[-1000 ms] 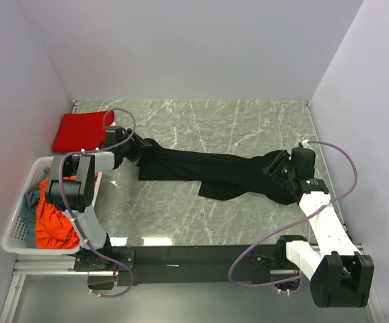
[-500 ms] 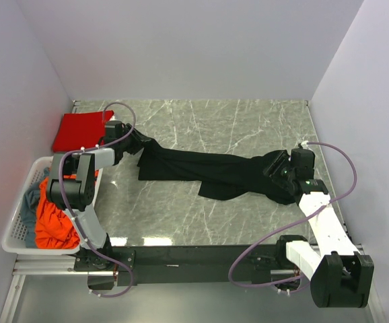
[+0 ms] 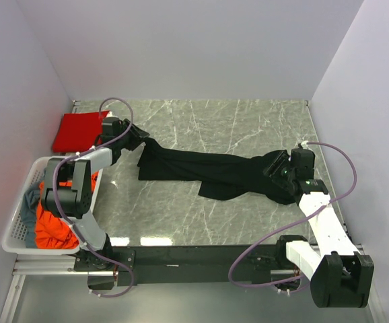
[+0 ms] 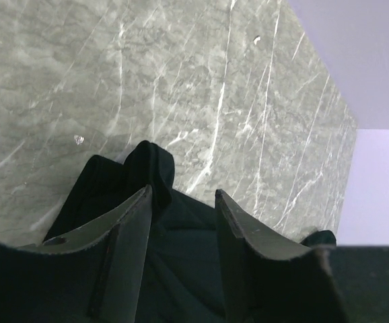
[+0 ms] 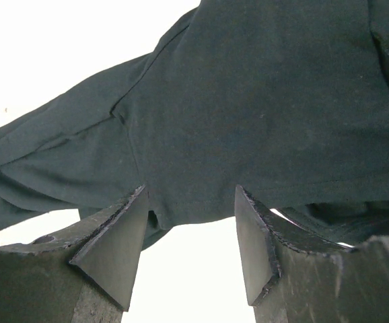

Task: Fold and stack the t-shirts
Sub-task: Flatten the tshirt out

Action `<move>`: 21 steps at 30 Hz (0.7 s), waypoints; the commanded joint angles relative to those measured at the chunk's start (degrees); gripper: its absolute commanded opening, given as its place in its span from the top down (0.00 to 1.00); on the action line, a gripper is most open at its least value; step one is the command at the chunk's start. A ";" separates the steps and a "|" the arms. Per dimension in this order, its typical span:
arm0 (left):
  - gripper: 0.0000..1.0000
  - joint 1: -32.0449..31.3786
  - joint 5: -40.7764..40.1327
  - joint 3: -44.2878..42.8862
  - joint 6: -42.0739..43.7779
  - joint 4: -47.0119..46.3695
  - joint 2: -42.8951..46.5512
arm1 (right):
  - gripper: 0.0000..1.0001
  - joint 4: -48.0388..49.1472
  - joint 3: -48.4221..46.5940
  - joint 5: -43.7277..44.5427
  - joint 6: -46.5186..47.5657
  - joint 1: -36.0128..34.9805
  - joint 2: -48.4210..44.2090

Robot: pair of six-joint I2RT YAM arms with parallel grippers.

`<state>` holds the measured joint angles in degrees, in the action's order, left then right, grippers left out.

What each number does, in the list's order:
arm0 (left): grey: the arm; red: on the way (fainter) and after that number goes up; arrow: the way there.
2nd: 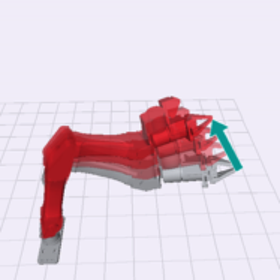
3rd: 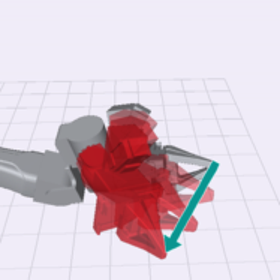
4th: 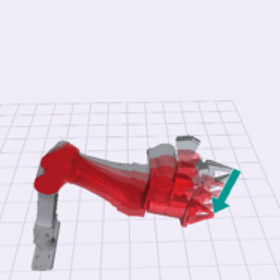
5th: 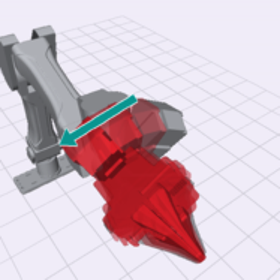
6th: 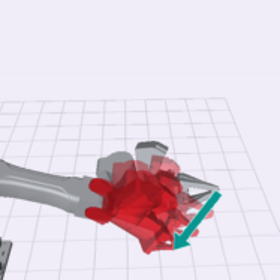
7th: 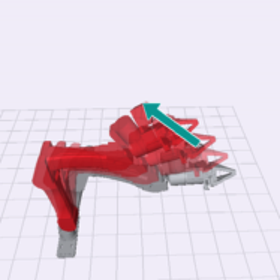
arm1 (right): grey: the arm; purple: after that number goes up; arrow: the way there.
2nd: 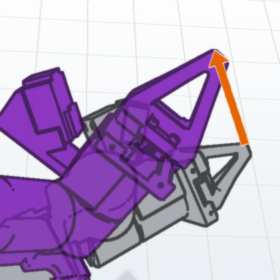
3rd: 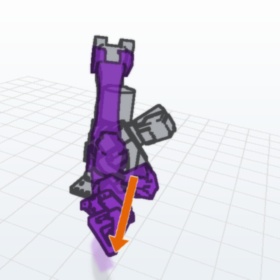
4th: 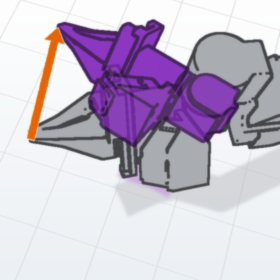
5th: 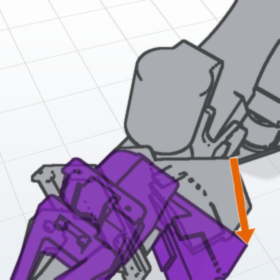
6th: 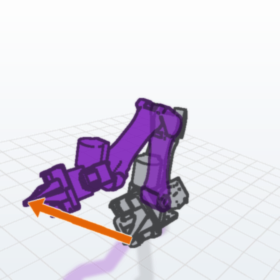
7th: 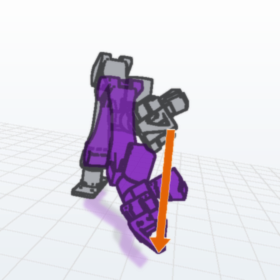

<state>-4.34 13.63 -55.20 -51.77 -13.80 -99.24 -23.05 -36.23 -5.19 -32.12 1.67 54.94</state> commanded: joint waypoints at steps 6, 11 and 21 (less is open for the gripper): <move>0.53 -1.37 0.87 -1.05 0.61 0.71 -1.39 | 0.39 2.13 0.02 0.27 -0.22 0.35 -0.71; 0.55 -1.90 -0.26 -1.75 1.05 1.41 -2.89 | 0.39 1.95 -0.07 0.53 -0.05 0.35 -0.80; 0.48 -2.08 -6.24 -2.11 4.83 5.28 -2.98 | 0.39 2.48 0.19 -0.17 -0.31 0.26 -0.53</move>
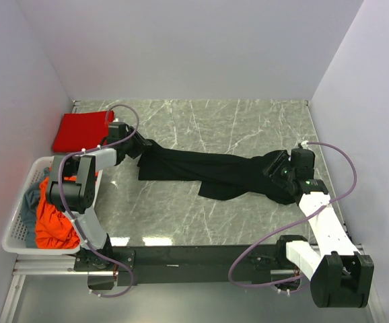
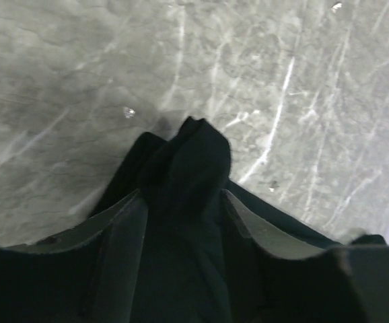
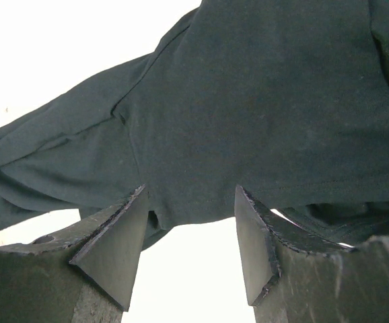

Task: Fold and stack the t-shirts
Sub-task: Flatten the tshirt out

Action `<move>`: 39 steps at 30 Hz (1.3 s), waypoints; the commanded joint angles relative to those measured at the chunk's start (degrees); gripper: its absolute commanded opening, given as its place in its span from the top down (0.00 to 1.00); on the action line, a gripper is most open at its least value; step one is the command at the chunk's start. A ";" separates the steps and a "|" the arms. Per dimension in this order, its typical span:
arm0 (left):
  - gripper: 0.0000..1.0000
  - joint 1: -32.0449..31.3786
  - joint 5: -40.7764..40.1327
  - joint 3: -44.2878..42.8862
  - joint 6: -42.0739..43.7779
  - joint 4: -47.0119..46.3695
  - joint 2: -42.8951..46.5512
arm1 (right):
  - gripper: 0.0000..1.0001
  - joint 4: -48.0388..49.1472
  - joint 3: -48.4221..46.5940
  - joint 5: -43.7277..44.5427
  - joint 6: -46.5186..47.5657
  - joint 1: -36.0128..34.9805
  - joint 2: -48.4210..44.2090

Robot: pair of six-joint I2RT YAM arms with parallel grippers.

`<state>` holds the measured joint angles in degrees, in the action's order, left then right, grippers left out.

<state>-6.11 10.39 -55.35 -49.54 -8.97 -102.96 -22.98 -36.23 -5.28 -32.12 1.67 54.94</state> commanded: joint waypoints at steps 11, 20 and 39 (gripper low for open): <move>0.52 -1.27 -4.68 -4.06 5.77 1.59 -0.49 | 0.39 2.86 0.72 -0.17 -0.66 0.35 -0.80; 0.50 -1.27 -5.38 -4.85 6.03 1.50 -1.19 | 0.39 2.77 0.81 -0.26 -0.58 0.35 -1.06; 0.56 -1.01 -5.38 -5.82 6.56 0.62 -2.69 | 0.39 2.15 0.98 0.00 -0.14 0.35 -1.59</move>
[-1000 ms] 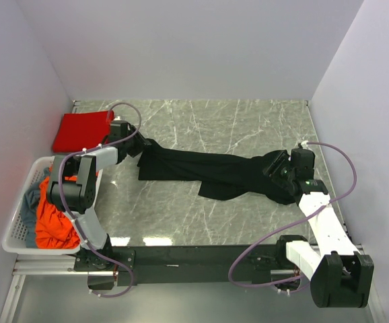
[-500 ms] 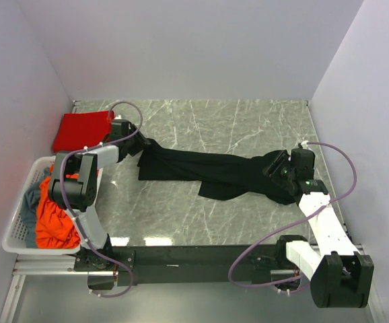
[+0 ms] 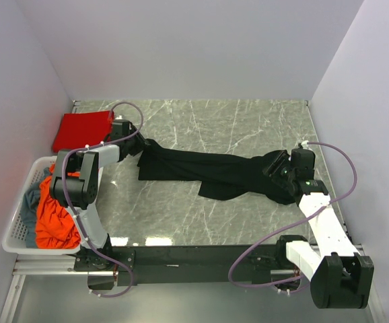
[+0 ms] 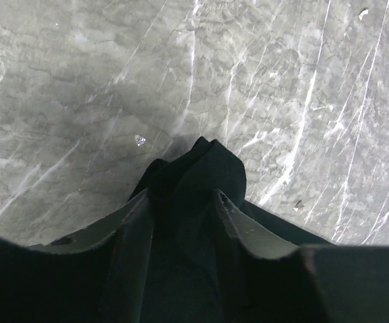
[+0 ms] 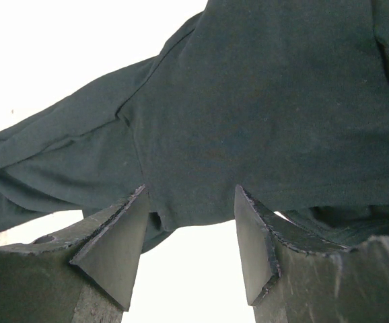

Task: Fold and stack the t-shirts
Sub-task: Flatten the tshirt out

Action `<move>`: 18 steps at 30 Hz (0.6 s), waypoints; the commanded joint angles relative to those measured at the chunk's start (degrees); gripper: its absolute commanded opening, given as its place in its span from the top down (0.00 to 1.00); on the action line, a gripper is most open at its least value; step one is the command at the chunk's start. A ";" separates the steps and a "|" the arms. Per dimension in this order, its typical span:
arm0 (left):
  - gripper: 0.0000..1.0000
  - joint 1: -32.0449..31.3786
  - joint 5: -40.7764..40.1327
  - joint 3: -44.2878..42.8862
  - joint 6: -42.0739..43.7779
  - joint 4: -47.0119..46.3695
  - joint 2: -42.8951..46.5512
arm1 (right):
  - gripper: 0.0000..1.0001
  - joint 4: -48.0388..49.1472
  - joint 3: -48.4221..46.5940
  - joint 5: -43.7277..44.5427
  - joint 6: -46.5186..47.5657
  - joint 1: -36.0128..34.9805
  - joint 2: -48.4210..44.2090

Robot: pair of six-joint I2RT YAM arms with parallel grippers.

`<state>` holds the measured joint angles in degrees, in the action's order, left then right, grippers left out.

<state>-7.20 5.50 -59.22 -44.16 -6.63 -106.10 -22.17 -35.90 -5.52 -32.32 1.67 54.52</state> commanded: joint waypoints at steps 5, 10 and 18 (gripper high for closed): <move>0.68 0.08 -0.84 -1.25 1.89 -1.72 1.34 | 0.39 1.26 0.48 0.07 -0.03 0.35 -1.08; 0.74 0.08 -1.45 -0.11 2.41 -1.45 2.92 | 0.39 0.99 0.22 0.33 0.06 0.35 -0.91; 0.88 0.08 -2.86 -0.54 4.26 1.79 5.64 | 0.39 0.99 -0.40 0.77 -0.47 0.35 0.06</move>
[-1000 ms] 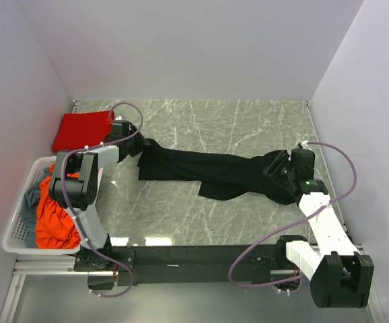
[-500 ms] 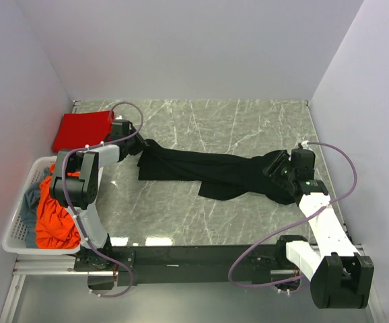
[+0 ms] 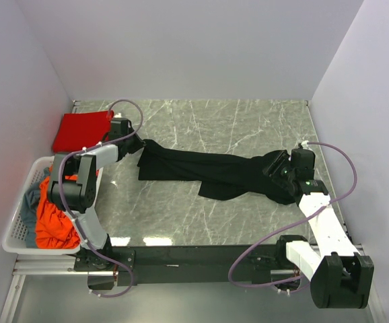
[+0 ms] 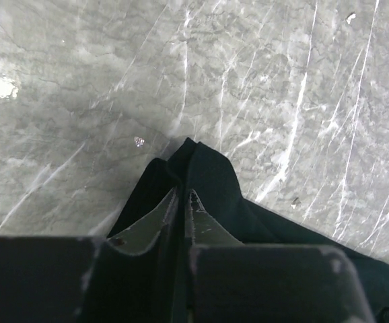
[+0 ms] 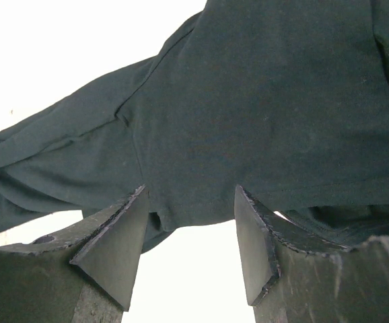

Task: Fold and stack the t-shirts
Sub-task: Flatten the tshirt out

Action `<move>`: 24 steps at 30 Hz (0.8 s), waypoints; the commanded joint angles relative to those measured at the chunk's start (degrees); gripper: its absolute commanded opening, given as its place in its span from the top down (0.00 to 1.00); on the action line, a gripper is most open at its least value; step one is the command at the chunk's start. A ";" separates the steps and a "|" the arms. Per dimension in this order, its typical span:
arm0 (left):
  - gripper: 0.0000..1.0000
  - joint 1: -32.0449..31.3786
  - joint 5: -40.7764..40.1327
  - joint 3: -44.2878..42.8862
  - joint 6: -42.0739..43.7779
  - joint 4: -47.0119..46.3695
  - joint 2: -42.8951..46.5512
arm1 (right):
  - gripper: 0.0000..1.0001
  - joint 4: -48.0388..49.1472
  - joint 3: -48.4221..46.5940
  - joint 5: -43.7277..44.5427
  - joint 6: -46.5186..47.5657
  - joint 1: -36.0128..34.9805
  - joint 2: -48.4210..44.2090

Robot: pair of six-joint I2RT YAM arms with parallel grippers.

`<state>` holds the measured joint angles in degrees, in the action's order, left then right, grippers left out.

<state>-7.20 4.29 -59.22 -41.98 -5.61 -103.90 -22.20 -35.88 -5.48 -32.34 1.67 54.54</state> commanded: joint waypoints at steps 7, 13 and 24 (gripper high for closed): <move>0.99 0.08 -1.66 -1.95 2.95 5.42 6.33 | 0.39 -0.65 -1.91 5.11 -1.06 0.35 1.61; 0.99 0.08 -1.39 -4.23 4.62 14.73 10.29 | 0.39 -2.85 -4.02 10.05 -2.90 2.63 5.65; 0.99 -0.01 -0.69 -5.72 6.73 21.85 12.23 | 0.40 -1.37 -0.87 6.28 -6.25 17.03 9.88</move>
<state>-7.22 3.62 -62.39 -37.43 13.43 -93.34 -24.75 -37.15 1.48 -37.87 14.87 64.25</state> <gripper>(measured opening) 0.023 0.608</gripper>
